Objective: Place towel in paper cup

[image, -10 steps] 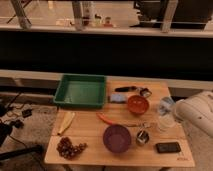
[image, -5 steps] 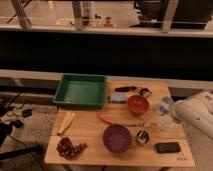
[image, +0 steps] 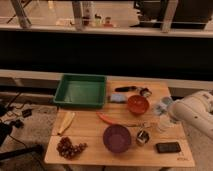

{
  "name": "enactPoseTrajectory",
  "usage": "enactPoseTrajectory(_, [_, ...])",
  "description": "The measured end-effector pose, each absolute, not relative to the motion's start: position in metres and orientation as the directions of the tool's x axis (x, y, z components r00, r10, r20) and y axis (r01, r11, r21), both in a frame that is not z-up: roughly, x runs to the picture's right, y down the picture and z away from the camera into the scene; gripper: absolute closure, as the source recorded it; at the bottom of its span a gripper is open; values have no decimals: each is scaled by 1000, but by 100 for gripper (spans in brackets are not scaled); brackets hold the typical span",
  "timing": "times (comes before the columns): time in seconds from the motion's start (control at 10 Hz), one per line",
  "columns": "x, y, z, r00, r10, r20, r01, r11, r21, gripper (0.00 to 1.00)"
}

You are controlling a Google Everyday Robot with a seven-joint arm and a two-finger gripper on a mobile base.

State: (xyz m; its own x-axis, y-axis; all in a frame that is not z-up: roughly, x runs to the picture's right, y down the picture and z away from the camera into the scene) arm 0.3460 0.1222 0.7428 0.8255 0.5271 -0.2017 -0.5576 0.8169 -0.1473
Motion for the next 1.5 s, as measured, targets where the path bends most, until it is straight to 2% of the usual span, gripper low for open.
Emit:
enactPoseTrajectory(0.9, [348,145,740,788,575,-219,-613,766,-193,98])
enactPoseTrajectory(1.5, [356,146,743,776,590,-224,-627,759,-175,98])
